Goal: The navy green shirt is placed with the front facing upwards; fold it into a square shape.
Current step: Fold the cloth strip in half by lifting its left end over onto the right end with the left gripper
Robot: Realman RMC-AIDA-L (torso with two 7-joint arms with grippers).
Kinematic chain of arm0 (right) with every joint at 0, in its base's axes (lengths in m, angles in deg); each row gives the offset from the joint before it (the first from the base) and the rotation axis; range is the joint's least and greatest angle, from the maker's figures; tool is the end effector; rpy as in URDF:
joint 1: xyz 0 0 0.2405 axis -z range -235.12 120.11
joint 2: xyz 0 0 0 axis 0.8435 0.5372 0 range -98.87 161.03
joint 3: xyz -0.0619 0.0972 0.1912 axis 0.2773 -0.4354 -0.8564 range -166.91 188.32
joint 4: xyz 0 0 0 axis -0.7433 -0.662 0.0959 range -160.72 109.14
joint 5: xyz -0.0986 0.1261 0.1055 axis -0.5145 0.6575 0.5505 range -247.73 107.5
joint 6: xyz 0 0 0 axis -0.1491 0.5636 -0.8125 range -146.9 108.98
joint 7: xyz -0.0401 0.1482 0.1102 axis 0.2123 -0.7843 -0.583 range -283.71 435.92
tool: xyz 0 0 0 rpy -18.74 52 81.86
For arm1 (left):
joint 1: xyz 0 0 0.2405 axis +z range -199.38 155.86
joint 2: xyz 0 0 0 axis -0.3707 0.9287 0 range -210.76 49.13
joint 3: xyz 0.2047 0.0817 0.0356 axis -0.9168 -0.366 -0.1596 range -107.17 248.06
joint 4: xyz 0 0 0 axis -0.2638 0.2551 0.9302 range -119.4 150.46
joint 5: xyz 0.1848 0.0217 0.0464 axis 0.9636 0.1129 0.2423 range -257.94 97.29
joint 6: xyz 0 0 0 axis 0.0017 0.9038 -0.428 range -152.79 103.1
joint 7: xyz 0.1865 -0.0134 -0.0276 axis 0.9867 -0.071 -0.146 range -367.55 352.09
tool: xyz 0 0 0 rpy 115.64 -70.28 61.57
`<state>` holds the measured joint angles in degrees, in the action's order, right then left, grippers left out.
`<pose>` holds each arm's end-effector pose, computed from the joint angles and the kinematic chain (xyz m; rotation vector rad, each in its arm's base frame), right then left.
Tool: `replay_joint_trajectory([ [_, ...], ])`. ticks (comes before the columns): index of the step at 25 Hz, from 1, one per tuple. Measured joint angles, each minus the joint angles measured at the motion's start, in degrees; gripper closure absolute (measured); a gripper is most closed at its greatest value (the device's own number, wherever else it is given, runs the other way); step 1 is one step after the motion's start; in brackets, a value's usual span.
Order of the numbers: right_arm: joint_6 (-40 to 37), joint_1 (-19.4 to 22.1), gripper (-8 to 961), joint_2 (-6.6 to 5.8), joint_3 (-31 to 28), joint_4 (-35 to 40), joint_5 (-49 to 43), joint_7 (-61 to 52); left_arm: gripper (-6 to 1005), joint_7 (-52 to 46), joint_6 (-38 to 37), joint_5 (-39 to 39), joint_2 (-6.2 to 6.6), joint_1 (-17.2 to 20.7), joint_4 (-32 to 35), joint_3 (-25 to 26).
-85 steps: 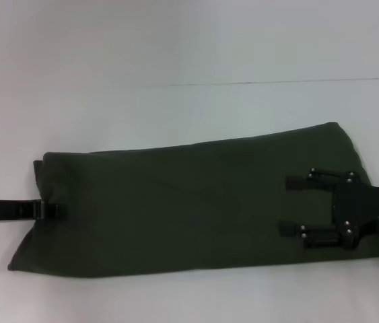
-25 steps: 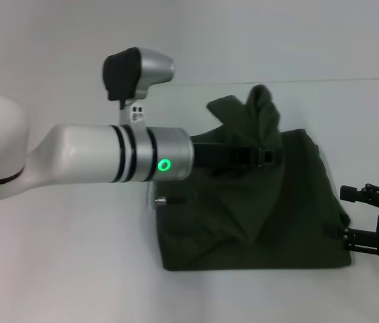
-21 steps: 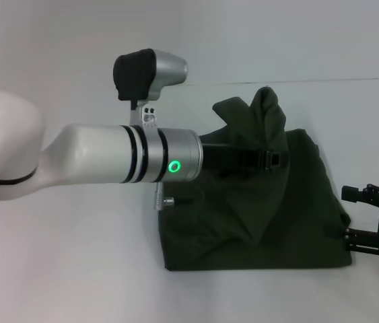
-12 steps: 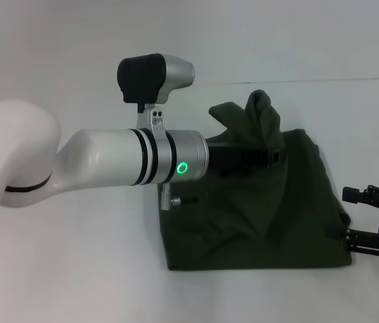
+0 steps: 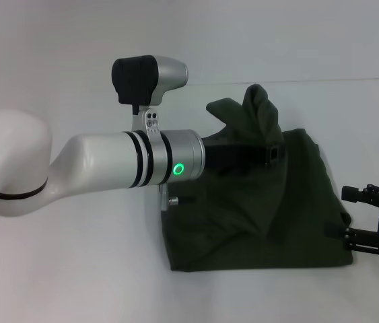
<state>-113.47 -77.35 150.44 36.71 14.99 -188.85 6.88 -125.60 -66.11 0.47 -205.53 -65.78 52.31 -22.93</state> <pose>0.2699 0.2772 0.0100 -2.5313 0.6352 0.6753 -0.0827 0.3696 -0.1434 -2.5632 -1.1879 -0.6691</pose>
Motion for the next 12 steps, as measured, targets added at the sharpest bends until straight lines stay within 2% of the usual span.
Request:
replay_joint_trajectory([
  [8,0.02,-0.36,70,-0.15,0.01,0.0,-0.08,-0.09,907,0.12,0.9,-2.6,0.0,-0.9,-3.51,-1.2],
  [12,-0.18,-0.42,70,-0.48,0.01,0.01,-0.07,-0.07,828,0.1,0.48,-6.31,0.0,-0.95,-3.83,-1.51],
])
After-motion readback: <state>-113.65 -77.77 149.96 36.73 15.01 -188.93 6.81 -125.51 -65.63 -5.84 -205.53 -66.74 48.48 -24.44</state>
